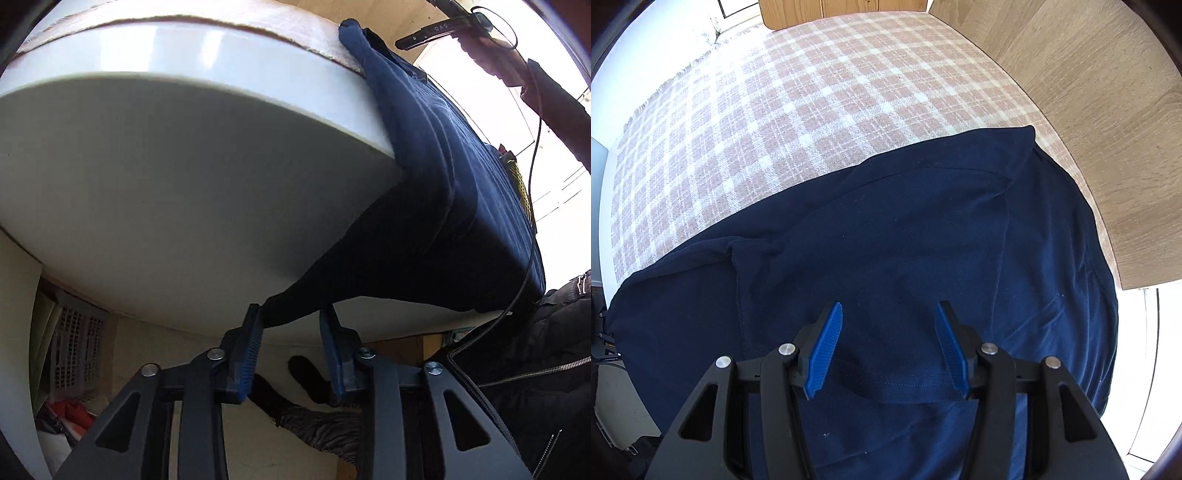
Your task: Fold clothes
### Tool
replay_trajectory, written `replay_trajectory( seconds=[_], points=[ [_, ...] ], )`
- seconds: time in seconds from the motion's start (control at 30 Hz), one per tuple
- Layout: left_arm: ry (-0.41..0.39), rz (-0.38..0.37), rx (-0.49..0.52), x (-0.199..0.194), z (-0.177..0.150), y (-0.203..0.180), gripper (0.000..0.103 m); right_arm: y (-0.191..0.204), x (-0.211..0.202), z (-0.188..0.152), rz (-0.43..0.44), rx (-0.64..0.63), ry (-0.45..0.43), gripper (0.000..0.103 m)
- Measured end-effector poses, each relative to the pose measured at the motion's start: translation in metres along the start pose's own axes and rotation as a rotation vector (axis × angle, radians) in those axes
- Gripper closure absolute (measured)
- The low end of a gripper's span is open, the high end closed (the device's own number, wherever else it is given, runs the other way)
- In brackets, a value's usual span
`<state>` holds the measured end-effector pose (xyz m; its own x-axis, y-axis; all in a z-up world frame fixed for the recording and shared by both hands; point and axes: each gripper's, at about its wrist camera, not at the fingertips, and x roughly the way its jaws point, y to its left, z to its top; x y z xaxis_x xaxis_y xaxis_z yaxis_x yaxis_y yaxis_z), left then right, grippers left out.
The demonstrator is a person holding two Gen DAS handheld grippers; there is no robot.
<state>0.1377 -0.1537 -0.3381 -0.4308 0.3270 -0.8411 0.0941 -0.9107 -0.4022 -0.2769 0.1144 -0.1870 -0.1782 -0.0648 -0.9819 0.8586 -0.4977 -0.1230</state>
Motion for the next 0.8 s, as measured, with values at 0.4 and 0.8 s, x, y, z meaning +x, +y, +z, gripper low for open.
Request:
replay_trajectory(
  seconds=[0.4,0.8],
  points=[
    [-0.056,-0.021,0.058,-0.076,0.004,-0.05,0.101,-0.081,0.005,0.081,0.001,0.155,0.009,0.051],
    [-0.058,-0.001,0.079,-0.098,0.01,-0.085,0.101,-0.091,0.052,0.135,0.13,0.316,0.262,0.048]
  ],
)
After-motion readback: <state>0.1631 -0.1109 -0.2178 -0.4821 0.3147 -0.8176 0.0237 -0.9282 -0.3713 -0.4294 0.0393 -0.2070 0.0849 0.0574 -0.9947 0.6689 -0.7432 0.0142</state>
